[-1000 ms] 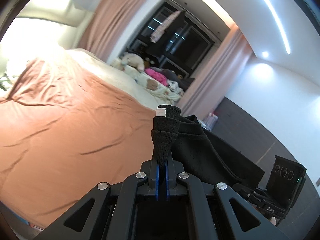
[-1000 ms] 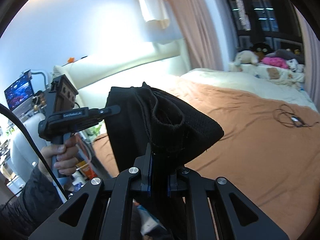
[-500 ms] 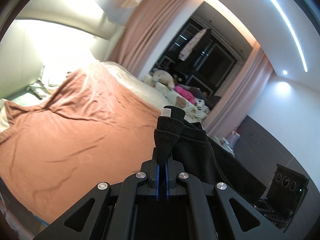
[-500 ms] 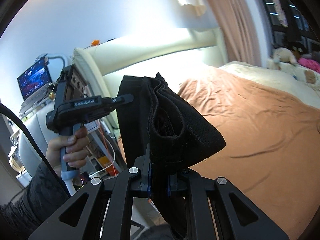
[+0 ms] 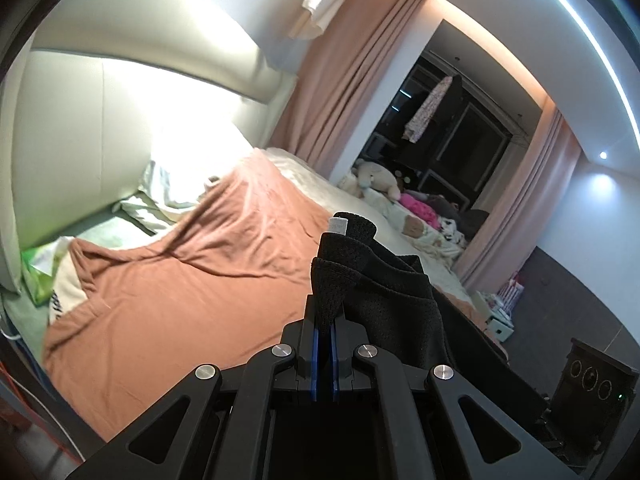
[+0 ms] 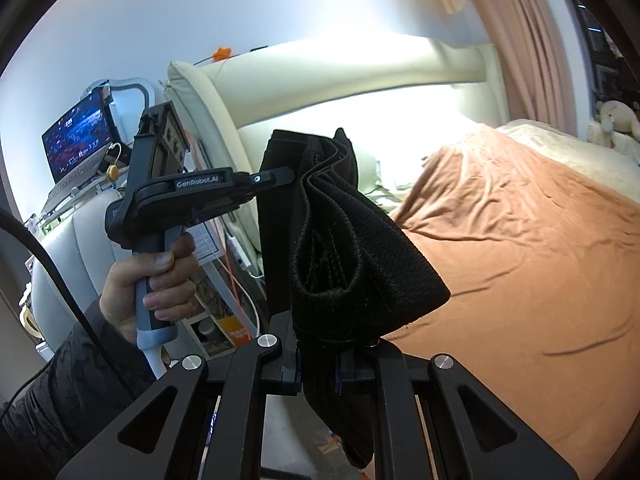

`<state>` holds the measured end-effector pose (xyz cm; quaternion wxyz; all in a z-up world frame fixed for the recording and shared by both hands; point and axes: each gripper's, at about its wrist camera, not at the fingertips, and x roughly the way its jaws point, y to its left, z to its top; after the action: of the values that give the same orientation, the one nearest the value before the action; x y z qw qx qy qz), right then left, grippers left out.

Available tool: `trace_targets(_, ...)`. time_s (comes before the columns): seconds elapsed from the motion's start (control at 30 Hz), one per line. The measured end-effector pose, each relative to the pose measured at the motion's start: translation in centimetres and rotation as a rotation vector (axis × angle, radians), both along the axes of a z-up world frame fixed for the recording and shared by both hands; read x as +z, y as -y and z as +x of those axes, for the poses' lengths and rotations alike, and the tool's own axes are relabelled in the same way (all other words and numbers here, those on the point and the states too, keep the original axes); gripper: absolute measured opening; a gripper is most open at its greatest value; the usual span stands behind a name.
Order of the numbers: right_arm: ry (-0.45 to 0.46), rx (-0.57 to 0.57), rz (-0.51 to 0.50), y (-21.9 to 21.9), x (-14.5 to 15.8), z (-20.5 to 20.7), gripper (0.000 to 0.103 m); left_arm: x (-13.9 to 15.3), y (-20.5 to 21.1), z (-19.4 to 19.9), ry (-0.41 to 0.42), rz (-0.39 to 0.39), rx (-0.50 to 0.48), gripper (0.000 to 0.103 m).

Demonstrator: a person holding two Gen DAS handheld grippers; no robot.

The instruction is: Fold small clothes

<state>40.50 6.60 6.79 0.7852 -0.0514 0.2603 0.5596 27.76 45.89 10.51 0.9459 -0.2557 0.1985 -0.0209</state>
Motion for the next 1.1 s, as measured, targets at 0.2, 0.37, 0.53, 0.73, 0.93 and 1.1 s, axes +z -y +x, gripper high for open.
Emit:
trace_targets(0.2,-0.008,0.032,-0.018,-2.7,-1.0,1.5,0.007,-0.7,-4.7,-0.9,-0.009,0.01,0.057,0.004)
trace_targets(0.37,-0.021,0.064,-0.038,-5.5,-1.9,2.7,0.007,-1.5,-7.7,-1.2,-0.031,0.018,0.095,0.004)
trace_targets(0.53,-0.036,0.086,-0.057,-8.0,-3.0,4.0,0.007,-2.8,-10.1,-0.8,-0.059,0.012,0.136,0.004)
trace_targets(0.73,-0.051,0.071,-0.09,-8.9,-5.3,8.5,0.007,-5.3,-12.3,2.7,-0.116,-0.006,0.184,0.004)
trace_targets(0.93,-0.086,0.025,-0.125,-8.7,-7.8,14.4,0.007,-8.3,-13.9,7.4,-0.18,-0.013,0.199,0.004)
trace_targets(1.1,-0.12,0.003,-0.149,-8.4,-9.6,19.1,0.007,-10.6,-14.8,10.3,-0.222,-0.007,0.21,0.004)
